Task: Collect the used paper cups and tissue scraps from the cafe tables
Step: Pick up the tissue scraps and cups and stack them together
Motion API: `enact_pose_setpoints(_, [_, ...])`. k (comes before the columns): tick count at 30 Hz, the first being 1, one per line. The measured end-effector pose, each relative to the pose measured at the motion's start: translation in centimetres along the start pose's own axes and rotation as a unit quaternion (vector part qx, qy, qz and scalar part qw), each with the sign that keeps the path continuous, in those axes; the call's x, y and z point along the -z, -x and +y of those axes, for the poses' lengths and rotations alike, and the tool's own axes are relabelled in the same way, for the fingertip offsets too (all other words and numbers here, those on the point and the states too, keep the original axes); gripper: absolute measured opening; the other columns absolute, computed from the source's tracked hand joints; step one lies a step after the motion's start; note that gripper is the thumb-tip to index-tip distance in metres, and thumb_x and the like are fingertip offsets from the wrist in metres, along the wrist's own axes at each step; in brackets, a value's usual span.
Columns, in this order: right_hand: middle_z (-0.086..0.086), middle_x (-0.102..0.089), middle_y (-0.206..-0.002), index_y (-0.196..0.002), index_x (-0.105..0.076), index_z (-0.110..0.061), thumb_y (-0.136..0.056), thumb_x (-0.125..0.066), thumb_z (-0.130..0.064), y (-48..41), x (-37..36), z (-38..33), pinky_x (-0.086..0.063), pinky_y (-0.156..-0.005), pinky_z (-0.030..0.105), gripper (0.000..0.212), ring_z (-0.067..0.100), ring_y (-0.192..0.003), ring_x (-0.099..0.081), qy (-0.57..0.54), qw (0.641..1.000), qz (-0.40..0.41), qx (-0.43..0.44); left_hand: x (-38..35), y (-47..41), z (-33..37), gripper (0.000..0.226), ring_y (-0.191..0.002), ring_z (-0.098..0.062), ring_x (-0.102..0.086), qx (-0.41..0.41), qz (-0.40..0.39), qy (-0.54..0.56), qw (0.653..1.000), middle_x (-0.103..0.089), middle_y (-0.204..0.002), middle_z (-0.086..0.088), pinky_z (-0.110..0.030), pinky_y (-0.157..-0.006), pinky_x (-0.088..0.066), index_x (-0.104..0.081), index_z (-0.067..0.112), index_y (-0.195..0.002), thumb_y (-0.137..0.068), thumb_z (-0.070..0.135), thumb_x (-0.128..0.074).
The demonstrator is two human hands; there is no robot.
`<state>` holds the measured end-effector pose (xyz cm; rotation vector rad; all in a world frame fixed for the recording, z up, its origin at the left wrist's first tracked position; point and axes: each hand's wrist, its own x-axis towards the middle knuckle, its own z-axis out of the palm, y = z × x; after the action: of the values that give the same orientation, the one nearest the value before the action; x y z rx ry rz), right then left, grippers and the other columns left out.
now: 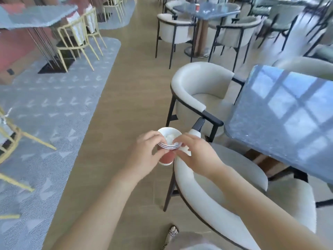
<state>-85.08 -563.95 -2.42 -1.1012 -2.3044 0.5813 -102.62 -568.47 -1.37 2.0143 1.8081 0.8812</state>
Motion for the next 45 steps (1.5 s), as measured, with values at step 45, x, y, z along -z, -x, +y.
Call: enact_pose_setpoints(45, [-0.010,-0.063,-0.100,-0.100,-0.066,-0.018,-0.079,-0.070,-0.013,-46.8,-16.9,0.1,-0.046,-0.068,0.022,0.022,0.009,-0.085,-0.058,-0.023,0.999,0.018,-0.024,14.4,-33.8,-36.7,0.020,-0.099,0.002,-0.052,0.024,-0.034,0.092,0.995,-0.049,-0.115,0.020,-0.027,-0.086,-0.047,-0.060,0.029,-0.086,-0.073,0.026,-0.075])
